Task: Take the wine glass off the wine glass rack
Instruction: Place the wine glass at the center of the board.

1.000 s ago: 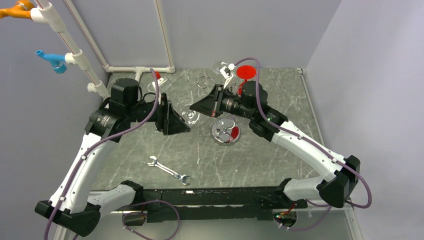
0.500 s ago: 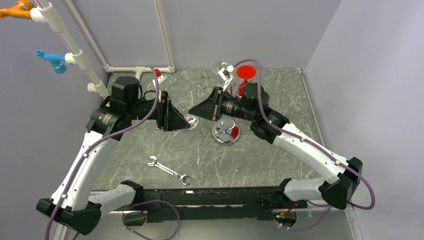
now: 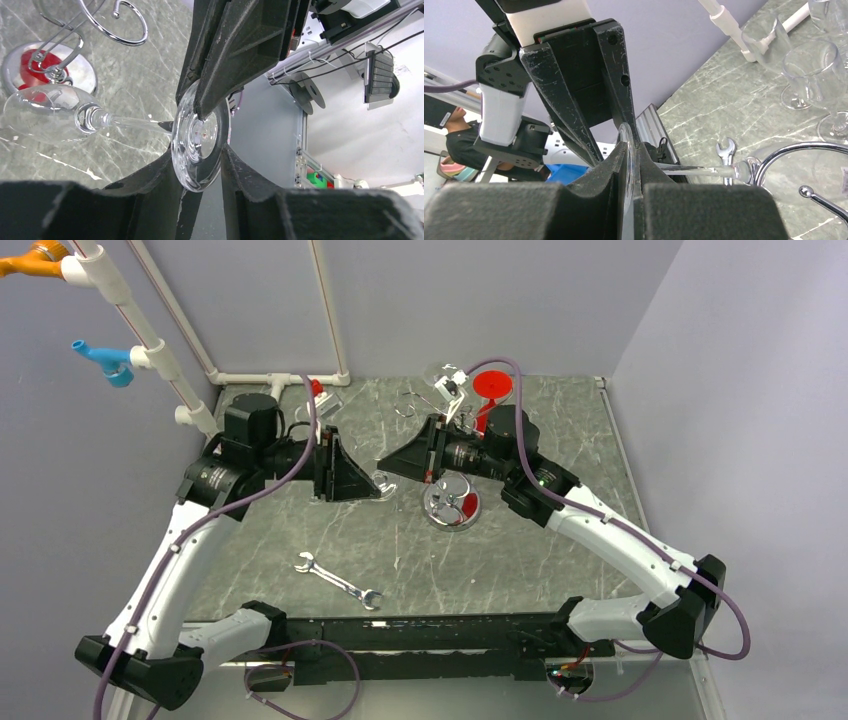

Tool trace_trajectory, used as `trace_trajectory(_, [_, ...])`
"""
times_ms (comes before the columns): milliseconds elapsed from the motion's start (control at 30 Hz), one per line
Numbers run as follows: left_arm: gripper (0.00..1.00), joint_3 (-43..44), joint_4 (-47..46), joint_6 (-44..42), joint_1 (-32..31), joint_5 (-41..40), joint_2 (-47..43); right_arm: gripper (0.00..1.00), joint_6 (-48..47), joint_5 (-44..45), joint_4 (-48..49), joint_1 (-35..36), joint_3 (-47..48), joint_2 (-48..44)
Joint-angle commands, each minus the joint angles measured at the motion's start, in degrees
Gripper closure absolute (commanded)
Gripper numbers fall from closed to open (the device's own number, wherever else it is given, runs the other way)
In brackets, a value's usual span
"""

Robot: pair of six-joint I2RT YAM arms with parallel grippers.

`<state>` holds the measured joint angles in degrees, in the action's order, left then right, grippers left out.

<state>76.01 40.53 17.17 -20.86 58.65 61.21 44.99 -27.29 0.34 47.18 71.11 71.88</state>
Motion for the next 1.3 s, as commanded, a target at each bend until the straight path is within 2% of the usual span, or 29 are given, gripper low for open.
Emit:
trace_trajectory(0, [0.61, -1.1, -4.5, 1.0, -0.6, 5.4, -0.4, 1.00, 0.1, 1.1, 5.6, 0.0, 3.9, -0.6])
trace_trajectory(167, [0.59, -1.6, -5.5, 1.6, -0.6, 6.5, 0.1, 1.00, -0.1, 1.1, 5.9, 0.1, 4.3, 0.0])
trace_trajectory(267, [0.64, -2.1, -6.4, 2.1, -0.6, 7.2, -0.1, 1.00, -0.1, 1.1, 6.1, 0.0, 4.4, 0.3])
trace_trajectory(467, [0.81, -3.0, -8.4, 3.4, -0.6, 8.3, -0.4, 1.00, 0.0, 0.7, 6.5, 0.1, 4.2, 0.7])
trace_trajectory(567, [0.80, -3.6, -9.9, 4.7, -0.6, 8.7, -0.4, 1.00, 0.2, 0.5, 7.1, 0.2, 3.2, 0.6])
trace_trajectory(667, [0.75, -4.1, -10.9, 5.3, -0.6, 8.9, -0.6, 1.00, 0.2, 0.5, 7.4, 0.3, 2.6, 0.5])
trace_trajectory(733, [0.76, -4.3, -11.5, 5.7, -0.6, 9.0, -0.7, 1.00, 0.2, 0.5, 7.5, 0.5, 2.4, 0.5])
trace_trajectory(800, [0.83, -4.7, -12.5, 6.2, -0.6, 9.2, -0.8, 1.00, 0.2, 0.5, 7.5, 0.5, 2.4, 0.5])
trace_trajectory(867, [0.98, -5.1, -13.2, 6.8, -0.6, 9.0, -0.9, 1.00, 0.3, 0.5, 7.6, 0.7, 2.3, 0.6])
trace_trajectory(900, [1.00, -5.2, -13.1, 6.9, -0.6, 8.5, -1.0, 1.00, 0.3, 0.4, 7.6, 0.7, 2.2, 0.6])
trace_trajectory(1267, [1.00, -5.2, -11.2, 5.9, -0.6, 5.0, -3.1, 1.00, -0.4, 2.1, 5.2, 0.7, 3.2, 1.2])
